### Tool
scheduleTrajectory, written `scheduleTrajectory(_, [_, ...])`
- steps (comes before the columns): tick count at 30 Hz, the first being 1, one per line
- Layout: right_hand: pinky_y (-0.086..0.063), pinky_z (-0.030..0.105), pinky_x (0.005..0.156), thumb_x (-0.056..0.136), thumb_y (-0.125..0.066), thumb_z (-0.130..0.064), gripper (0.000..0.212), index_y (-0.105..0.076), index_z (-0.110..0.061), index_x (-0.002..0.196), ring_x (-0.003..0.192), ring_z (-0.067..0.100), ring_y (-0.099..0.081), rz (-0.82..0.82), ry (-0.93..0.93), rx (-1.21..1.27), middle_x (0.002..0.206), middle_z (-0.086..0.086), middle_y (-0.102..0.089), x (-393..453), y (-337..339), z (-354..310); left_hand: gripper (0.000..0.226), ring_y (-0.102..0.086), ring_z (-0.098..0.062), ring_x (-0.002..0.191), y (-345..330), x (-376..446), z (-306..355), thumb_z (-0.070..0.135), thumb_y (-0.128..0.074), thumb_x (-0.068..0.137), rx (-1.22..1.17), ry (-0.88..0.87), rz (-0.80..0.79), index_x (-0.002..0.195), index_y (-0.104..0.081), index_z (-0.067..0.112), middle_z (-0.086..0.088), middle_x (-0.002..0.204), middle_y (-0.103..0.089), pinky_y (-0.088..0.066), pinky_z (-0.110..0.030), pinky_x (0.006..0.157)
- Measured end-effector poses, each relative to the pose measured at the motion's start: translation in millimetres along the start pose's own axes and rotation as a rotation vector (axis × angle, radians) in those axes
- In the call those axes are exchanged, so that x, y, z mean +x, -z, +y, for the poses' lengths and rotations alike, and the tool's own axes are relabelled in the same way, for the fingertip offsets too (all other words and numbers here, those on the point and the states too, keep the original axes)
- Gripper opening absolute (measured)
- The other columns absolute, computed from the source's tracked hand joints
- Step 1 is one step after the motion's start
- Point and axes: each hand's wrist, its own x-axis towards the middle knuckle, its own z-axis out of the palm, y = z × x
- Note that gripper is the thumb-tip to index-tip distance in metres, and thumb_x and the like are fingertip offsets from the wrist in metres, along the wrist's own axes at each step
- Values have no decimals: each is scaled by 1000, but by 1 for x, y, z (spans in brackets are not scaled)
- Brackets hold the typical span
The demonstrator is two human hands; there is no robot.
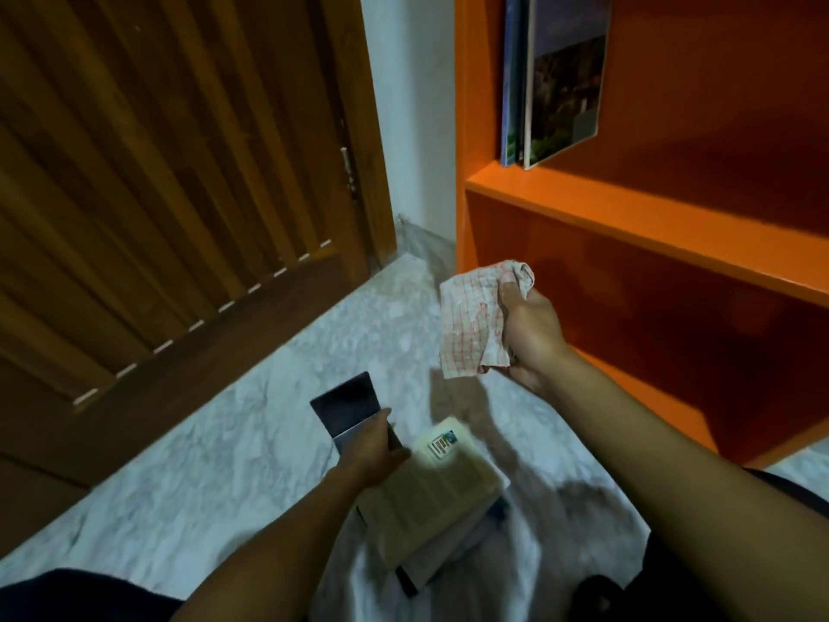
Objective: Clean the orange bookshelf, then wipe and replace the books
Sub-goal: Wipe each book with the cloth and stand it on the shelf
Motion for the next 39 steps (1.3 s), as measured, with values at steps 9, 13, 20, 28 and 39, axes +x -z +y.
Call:
scheduleTrajectory(9, [-57, 44, 84, 108, -37, -28, 27, -62, -19, 107, 99, 24, -71, -99, -5, -24, 108, 6, -72, 11, 5, 12, 100, -40, -30, 138, -49, -1, -51, 47, -80, 72, 114, 121, -133, 153, -22, 29, -4, 156, -36, -38, -51, 111])
scheduleTrajectory(13, [-57, 42, 82, 108, -36, -28, 27, -62, -19, 104, 96, 23, -71, -107, 3, -25, 105, 5, -72, 12, 8, 13, 103, -35, -33, 139, -56, 1, -52, 54, -80, 70, 259, 188, -126, 152, -24, 26, -8, 153, -35, -34, -53, 110])
scheduleTrajectory(20, [-58, 40, 76, 108, -36, -28, 27, -61, -18, 106, 92, 22, -73, -121, -12, -17, 103, 5, -73, 13, 9, 16, 79, -48, -28, 127, -59, 4, -50, 61, -71, 72, 243, 182, -129, 135, -47, 19, -6, 138, -51, -45, -46, 103])
scheduleTrajectory(28, [-54, 60, 91, 107, -38, -30, 28, -62, -14, 108, 105, 42, -68, -9, 5, -4, 114, 21, -70, 17, 17, 12, 5, -56, -23, 92, -4, 14, 6, 20, -54, 94, 81, -63, -134, 92, -50, 22, -2, 99, -59, -45, -40, 81])
scheduleTrajectory(39, [-45, 49, 105, 104, -39, -34, 43, -44, -20, 145, 126, 31, -54, 398, 189, -94, 143, 7, -54, 45, 22, 37, 14, -56, -28, 71, 160, -17, 79, 22, -60, 98, -605, 5, 134, 93, -53, 12, -20, 84, -59, -44, -37, 61])
